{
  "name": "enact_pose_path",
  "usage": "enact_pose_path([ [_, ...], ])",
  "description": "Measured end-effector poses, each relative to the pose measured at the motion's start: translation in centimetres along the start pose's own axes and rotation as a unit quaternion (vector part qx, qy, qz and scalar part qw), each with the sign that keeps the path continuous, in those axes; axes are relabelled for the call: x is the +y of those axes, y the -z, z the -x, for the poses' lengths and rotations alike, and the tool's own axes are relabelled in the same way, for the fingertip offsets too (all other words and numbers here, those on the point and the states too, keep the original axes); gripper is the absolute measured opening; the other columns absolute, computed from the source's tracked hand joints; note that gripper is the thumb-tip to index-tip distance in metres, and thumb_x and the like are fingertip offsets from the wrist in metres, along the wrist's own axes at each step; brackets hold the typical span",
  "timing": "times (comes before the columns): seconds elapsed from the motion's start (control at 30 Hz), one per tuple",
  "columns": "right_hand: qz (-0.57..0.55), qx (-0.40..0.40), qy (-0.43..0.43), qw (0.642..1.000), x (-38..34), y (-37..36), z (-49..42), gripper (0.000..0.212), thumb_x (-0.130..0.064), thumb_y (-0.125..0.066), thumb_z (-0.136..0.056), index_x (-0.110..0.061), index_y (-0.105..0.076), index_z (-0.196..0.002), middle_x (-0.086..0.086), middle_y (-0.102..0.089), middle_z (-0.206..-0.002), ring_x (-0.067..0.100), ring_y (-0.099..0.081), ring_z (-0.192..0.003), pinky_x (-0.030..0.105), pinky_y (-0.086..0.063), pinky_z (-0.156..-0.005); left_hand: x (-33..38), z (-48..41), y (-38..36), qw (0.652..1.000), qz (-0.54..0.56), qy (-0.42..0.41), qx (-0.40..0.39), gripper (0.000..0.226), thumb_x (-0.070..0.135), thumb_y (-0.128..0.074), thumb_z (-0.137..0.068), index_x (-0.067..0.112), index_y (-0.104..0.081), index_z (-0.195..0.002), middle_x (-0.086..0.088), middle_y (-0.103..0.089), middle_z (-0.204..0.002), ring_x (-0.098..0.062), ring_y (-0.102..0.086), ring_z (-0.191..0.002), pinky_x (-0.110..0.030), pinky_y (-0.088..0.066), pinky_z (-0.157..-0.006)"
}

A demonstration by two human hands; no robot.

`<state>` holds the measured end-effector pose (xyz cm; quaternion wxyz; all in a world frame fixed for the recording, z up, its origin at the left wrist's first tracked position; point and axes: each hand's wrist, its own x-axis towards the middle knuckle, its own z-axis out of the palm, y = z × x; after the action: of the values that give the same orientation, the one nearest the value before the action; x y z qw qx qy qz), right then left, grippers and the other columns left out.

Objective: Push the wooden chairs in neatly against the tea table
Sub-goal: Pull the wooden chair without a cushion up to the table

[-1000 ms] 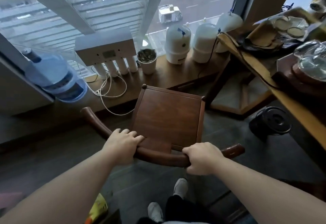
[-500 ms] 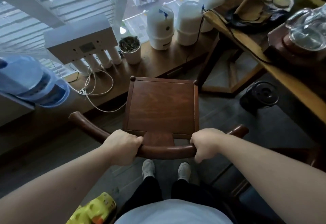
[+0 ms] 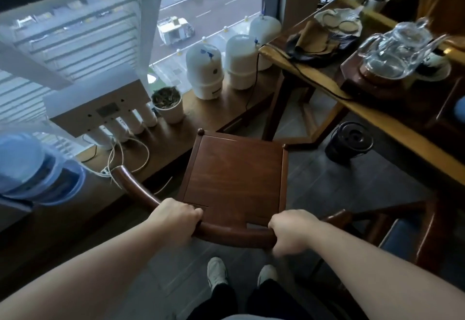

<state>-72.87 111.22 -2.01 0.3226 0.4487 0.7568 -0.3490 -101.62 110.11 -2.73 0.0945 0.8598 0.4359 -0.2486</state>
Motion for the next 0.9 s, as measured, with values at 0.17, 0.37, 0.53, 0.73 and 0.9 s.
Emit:
enact_pose_path([
  [0.17,-0.022,0.022,-0.014,0.999,2.5,-1.5,1.7,0.026,-0.047,-0.064,-0.064,-0.031,-0.057,-0.083,-0.006,-0.063,-0.076,0.015,-0.059,-0.068,0.031,-0.045,-0.057,1.7,-2.3,1.7,1.000,-0.019,-0.024,-0.005,0.014,0.034,-0.048,-0.075,0.027,-0.038,-0.082,0.005,-0.064,-0.083,-0.021,-0.064,-0.075,-0.033,-0.038,-0.058],
  [0.37,-0.053,0.033,-0.039,0.997,5.9,-3.5,4.0,0.021,-0.045,-0.064,-0.064,-0.029,-0.054,-0.073,-0.007,-0.063,-0.074,0.015,-0.059,-0.065,0.031,-0.043,-0.054,4.8,-5.4,2.7,0.997,-0.049,-0.053,-0.018,0.019,0.038,-0.048,-0.073,0.030,-0.034,-0.083,0.007,-0.065,-0.085,-0.020,-0.064,-0.077,-0.032,-0.035,-0.055],
  [0.53,-0.078,0.030,-0.063,0.994,7.9,-5.4,5.8,0.021,-0.046,-0.064,-0.065,-0.030,-0.056,-0.078,-0.007,-0.063,-0.075,0.015,-0.059,-0.066,0.032,-0.046,-0.056,7.5,-7.3,4.2,0.995,-0.056,-0.072,-0.030,0.025,0.038,-0.050,-0.073,0.030,-0.049,-0.096,0.005,-0.067,-0.089,-0.022,-0.066,-0.081,-0.032,-0.037,-0.059],
  [0.73,-0.106,0.051,-0.088,0.989,9.4,-7.1,7.4,0.022,-0.046,-0.064,-0.065,-0.030,-0.059,-0.080,-0.006,-0.064,-0.074,0.016,-0.061,-0.067,0.033,-0.050,-0.058,9.3,-8.9,5.8,0.994,-0.046,-0.091,-0.032,0.019,0.037,-0.050,-0.072,0.032,-0.041,-0.088,0.007,-0.064,-0.084,-0.022,-0.065,-0.079,-0.033,-0.043,-0.063],
  [0.9,-0.116,0.053,-0.097,0.987,9.6,-7.3,7.8,0.020,-0.046,-0.064,-0.065,-0.031,-0.058,-0.077,-0.007,-0.064,-0.074,0.014,-0.060,-0.066,0.030,-0.046,-0.054,7.7,-9.2,5.2,0.988,-0.041,-0.147,0.007,0.028,0.044,-0.047,-0.071,0.031,-0.049,-0.095,0.007,-0.063,-0.087,-0.022,-0.062,-0.084,-0.034,-0.041,-0.064],
])
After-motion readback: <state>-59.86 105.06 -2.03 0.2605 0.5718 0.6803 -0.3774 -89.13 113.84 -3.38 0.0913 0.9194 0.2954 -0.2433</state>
